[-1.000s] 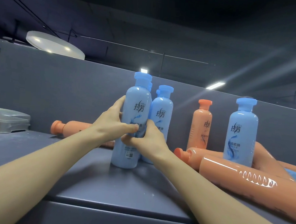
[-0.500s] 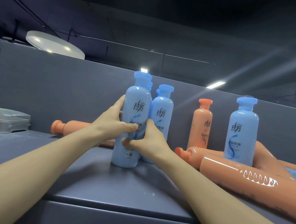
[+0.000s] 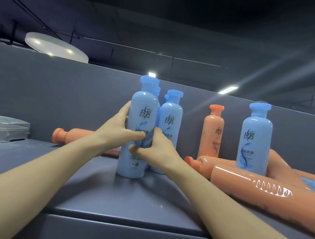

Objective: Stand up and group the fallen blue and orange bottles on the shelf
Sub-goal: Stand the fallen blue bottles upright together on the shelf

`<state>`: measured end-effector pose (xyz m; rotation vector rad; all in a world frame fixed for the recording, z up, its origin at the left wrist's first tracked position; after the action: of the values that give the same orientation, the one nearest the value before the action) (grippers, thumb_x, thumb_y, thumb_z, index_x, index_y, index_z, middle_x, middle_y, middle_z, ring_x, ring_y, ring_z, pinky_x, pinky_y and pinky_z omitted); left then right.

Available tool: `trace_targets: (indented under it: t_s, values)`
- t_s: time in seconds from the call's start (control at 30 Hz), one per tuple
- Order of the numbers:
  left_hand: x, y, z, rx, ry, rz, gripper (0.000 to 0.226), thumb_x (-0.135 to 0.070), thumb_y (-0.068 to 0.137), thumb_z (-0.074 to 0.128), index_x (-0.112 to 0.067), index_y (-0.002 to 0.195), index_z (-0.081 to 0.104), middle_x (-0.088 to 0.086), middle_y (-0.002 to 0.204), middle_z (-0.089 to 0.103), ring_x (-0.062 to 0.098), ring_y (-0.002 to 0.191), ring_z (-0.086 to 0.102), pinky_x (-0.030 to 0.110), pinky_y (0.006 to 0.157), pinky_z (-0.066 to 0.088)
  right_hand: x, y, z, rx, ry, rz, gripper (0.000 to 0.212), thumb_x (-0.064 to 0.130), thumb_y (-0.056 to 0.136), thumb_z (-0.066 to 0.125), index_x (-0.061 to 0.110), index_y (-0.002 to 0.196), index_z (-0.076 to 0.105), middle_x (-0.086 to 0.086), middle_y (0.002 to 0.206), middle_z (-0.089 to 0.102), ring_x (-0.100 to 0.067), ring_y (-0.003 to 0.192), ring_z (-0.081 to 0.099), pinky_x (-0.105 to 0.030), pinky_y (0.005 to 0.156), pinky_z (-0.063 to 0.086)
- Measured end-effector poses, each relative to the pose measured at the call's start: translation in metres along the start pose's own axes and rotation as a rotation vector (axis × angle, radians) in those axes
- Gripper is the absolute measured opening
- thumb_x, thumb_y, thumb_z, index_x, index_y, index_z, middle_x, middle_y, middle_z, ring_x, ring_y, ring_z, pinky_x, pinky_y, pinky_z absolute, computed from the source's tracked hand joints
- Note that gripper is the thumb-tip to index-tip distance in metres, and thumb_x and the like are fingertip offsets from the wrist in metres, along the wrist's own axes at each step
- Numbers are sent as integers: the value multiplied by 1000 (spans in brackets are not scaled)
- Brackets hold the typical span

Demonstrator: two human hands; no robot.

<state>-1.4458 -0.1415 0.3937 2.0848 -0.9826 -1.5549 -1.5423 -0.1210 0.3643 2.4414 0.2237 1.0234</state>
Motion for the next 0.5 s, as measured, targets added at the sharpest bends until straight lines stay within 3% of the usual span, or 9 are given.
trace_targets:
  t_s: [0.07, 0.13, 0.23, 0.33, 0.4, 0.5]
  values:
    - [-2, 0, -5, -51, 45, -3, 69, -2, 79, 66, -39, 129, 35, -23, 92, 56, -13, 81, 56, 20, 74, 45, 0, -1, -3, -3, 9, 4, 49, 29, 80, 67, 14, 121, 44, -1, 120, 59, -19, 112, 58, -40, 95, 50]
    - [-7, -1, -9, -93, 100, 24, 76, -4, 78, 68, -31, 138, 31, -19, 94, 55, -10, 85, 52, 12, 68, 42, -1, -2, -8, -16, 26, 5, 47, 28, 81, 66, 14, 121, 45, 1, 116, 61, -17, 109, 59, -35, 92, 51]
    - [-15, -2, -16, -191, 176, 69, 83, -8, 77, 70, -25, 145, 24, -5, 114, 51, 4, 91, 53, 13, 71, 38, 0, -4, -15, -35, 36, 0, 36, 27, 84, 65, 18, 113, 47, 5, 96, 61, -14, 99, 58, -21, 71, 47]
    - [-25, -8, -29, -339, 221, 123, 78, -10, 78, 70, -21, 143, 28, -2, 120, 40, 12, 95, 50, 20, 78, 35, 0, -4, -20, -54, 14, 9, 27, 28, 84, 64, 24, 102, 44, 2, 98, 61, -13, 94, 56, -14, 59, 39]
    - [-36, -15, -38, -442, 210, 182, 66, -9, 78, 69, -18, 136, 38, -2, 117, 41, 12, 95, 51, 19, 77, 35, 1, -6, -23, -64, -23, 14, 28, 30, 85, 63, 23, 106, 45, 1, 101, 60, -15, 93, 55, -20, 64, 45]
    - [-52, -26, -45, -542, 150, 258, 46, -5, 79, 65, -17, 120, 51, -4, 112, 48, 9, 84, 54, 10, 68, 37, 4, -12, -31, -92, -95, 9, 45, 31, 86, 62, 15, 125, 48, -2, 107, 61, -21, 102, 58, -33, 86, 50]
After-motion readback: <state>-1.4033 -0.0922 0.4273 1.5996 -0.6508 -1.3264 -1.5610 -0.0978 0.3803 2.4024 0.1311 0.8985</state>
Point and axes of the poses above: each hand's wrist, its own y-axis towards the middle knuckle, its own z-axis out of the palm, x = y × z, the point moved 10 cm from there along y, towards the middle knuckle
